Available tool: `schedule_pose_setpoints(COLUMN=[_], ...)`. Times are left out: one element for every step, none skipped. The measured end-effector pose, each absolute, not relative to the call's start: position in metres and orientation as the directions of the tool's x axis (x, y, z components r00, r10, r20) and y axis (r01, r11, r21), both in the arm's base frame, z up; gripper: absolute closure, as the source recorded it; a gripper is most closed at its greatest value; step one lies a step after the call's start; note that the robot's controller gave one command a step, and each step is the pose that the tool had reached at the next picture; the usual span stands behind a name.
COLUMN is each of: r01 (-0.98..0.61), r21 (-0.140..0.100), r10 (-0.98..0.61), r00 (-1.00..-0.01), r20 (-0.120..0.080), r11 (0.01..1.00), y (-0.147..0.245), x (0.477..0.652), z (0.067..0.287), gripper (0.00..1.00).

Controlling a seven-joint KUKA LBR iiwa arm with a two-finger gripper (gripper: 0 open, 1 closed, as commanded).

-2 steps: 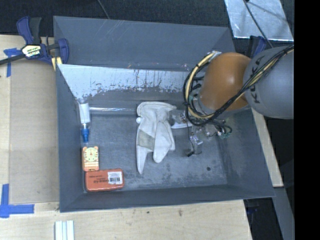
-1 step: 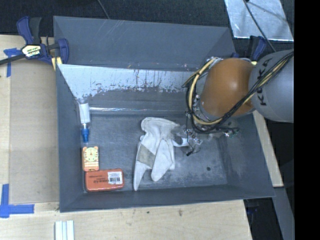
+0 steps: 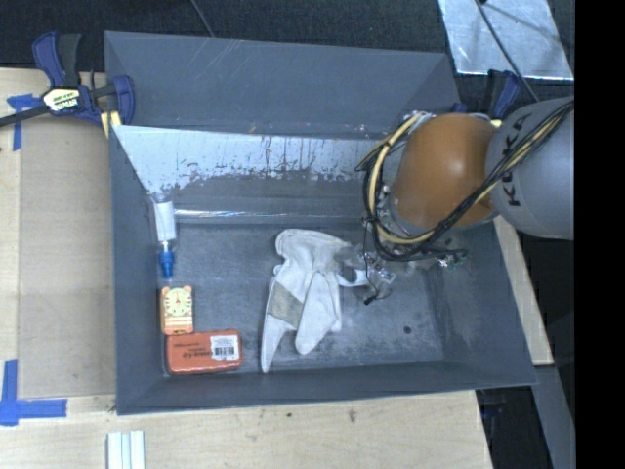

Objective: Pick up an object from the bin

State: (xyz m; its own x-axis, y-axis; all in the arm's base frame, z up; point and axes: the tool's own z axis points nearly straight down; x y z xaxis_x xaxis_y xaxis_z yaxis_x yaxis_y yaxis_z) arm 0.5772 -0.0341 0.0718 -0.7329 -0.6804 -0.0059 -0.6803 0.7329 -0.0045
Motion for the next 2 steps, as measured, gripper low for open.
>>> schedule_pose_setpoints(r01=[-0.677, -0.677], r21=[-0.002, -0.002], r10=[-0.677, -0.677], r00=[-0.736, -0.736], r20=[-0.003, -0.003], r11=[0.736, 0.736], y=[-0.0288, -0.0288], x=[0.588, 0.5878], z=[0.1987, 0.1985], gripper=[1.0, 1.0])
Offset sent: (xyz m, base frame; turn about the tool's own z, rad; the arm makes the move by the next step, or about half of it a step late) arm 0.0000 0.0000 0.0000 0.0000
